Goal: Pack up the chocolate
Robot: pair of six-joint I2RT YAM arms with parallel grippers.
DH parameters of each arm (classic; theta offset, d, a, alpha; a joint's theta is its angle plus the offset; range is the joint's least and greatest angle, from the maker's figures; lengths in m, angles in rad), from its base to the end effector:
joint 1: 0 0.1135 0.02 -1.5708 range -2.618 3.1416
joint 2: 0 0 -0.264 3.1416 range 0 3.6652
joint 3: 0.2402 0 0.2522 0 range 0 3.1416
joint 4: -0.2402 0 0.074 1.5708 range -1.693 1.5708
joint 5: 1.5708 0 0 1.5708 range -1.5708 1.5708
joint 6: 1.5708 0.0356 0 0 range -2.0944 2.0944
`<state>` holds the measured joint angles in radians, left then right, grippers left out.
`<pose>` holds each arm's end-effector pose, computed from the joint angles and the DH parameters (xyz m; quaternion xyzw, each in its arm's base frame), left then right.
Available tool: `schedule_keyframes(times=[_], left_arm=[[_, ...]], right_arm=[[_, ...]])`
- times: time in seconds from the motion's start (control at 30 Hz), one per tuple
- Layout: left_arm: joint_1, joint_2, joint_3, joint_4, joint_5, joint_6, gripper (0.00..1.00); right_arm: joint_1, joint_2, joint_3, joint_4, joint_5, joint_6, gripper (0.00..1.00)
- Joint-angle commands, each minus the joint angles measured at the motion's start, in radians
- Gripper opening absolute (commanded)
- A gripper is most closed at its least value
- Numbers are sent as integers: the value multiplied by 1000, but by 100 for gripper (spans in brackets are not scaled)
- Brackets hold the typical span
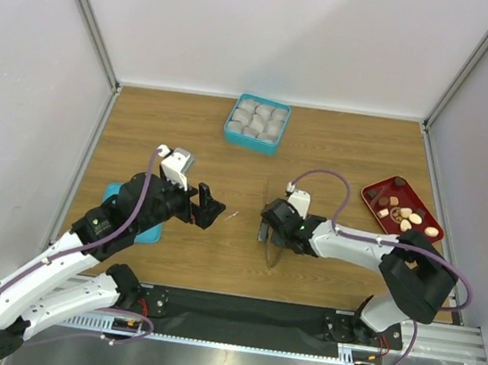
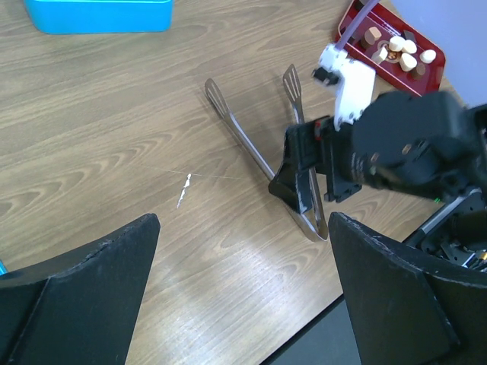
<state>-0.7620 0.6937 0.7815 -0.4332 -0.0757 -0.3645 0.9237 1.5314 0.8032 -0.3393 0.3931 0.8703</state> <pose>0.1167 -0.1077 0.3265 0.1401 0.8057 -0.2807 0.5024 0.1820 0.2183 0.1654 0.0233 0.9508 0.0728 0.3002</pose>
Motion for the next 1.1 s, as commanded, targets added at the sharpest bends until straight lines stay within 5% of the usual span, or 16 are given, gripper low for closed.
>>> schedule_keyframes(times=[0.0, 1.07], left_arm=[[-2, -11, 16, -1, -13, 22, 100], [-2, -13, 24, 7, -12, 25, 100]], right_arm=[[33, 38, 28, 26, 116, -22, 98], [70, 147, 56, -78, 210, 96, 94]])
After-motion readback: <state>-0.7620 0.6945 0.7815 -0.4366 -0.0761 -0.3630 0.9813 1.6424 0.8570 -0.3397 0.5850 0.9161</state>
